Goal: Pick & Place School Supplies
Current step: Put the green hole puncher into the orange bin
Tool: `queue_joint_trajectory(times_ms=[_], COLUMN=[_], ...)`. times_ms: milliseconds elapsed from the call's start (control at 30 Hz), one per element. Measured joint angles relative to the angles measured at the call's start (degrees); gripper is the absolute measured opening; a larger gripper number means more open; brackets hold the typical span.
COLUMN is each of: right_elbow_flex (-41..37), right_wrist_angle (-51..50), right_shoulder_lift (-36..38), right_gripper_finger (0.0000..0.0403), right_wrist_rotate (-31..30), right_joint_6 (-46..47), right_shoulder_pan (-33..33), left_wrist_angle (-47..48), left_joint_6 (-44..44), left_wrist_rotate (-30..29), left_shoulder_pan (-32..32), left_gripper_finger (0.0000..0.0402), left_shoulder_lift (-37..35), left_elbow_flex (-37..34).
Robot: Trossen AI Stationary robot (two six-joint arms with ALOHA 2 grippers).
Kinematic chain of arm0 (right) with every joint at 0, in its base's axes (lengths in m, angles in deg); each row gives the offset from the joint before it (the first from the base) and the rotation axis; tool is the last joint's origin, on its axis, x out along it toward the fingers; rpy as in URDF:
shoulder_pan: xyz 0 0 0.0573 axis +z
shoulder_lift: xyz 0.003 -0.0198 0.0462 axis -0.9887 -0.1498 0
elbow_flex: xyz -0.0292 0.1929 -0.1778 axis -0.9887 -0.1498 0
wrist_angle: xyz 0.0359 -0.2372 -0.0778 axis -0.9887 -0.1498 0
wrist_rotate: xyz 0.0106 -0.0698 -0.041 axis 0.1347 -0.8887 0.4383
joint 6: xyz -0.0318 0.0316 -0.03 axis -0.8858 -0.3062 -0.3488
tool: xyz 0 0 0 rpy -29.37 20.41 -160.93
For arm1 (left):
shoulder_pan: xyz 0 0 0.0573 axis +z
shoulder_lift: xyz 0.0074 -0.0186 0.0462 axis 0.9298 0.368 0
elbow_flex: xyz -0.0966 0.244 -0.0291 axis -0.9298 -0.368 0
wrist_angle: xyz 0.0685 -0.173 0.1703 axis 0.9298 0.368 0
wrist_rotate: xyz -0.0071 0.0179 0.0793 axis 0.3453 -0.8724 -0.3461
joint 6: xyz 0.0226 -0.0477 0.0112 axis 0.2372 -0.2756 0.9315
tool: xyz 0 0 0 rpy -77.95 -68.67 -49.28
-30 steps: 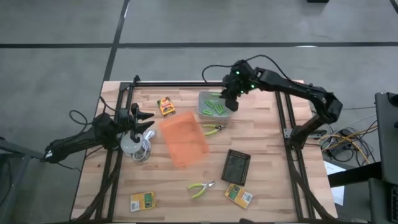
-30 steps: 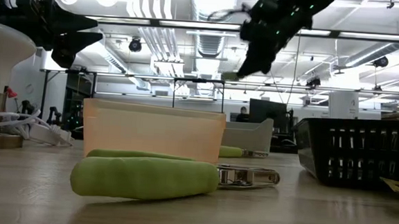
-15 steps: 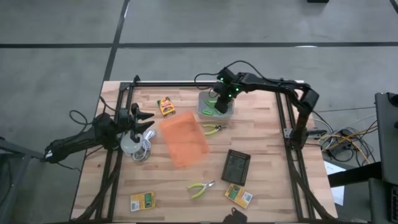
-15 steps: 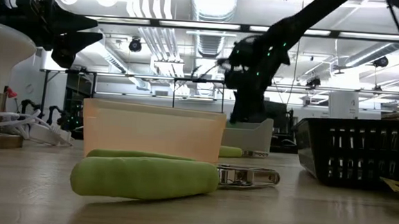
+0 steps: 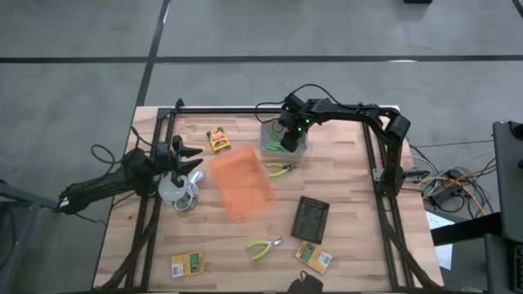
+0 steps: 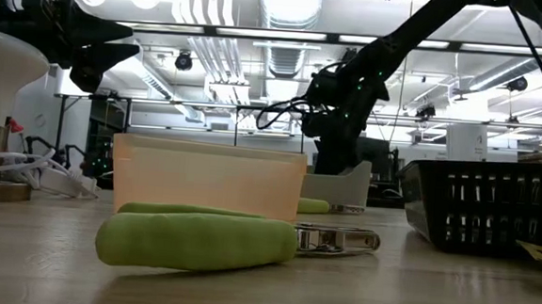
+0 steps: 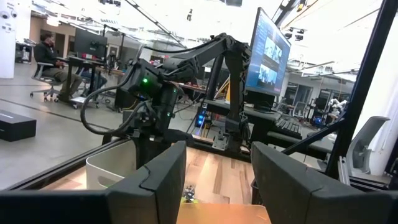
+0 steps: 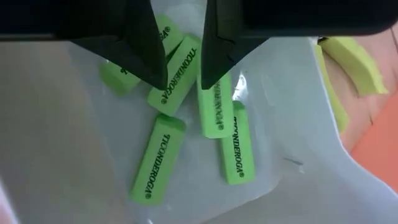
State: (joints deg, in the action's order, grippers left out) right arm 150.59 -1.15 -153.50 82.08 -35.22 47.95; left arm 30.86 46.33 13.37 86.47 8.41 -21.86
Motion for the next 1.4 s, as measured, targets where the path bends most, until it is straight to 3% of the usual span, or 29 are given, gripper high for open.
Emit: queue_joint_trajectory(times_ms=[300, 600, 767, 967, 1167, 1400], right_elbow_flex=[-0.02, -3.51, -10.40, -22.81, -33.10, -38.75], right_wrist_angle=[1.62, 2.34, 9.91, 24.20, 29.40, 34.79], right_shoulder_lift=[7.57, 23.12, 30.46, 38.75, 44.96, 47.71], right_gripper_finger=[0.0118, 0.0116, 0.0130, 0.0147, 0.0160, 0.0176], right_wrist_rotate=[0.81, 13.20, 21.15, 21.17, 21.14, 21.11], right_joint_6=[-4.01, -15.81, -13.89, -5.70, -6.85, -3.19], right_shoulder_pan=[-0.11, -0.18, -0.20, 0.76, 3.32, 5.51], left_wrist_angle=[0.00, 0.00, -0.02, 0.00, -0.01, 0.00], left_joint_6=[0.00, 0.00, 0.00, 0.00, 0.00, 0.00], left_wrist_rotate=[0.00, 0.02, 0.00, 0.02, 0.00, 0.01], left_shoulder_pan=[0.01, 0.02, 0.02, 0.01, 0.02, 0.01], left_gripper_finger=[0.0188, 0.0188, 0.0188, 0.0188, 0.0188, 0.0188], left_shoulder_lift=[0.00, 0.00, 0.00, 0.00, 0.01, 0.00], left_elbow_flex=[-0.02, -0.01, 0.00, -0.02, 0.00, -0.02])
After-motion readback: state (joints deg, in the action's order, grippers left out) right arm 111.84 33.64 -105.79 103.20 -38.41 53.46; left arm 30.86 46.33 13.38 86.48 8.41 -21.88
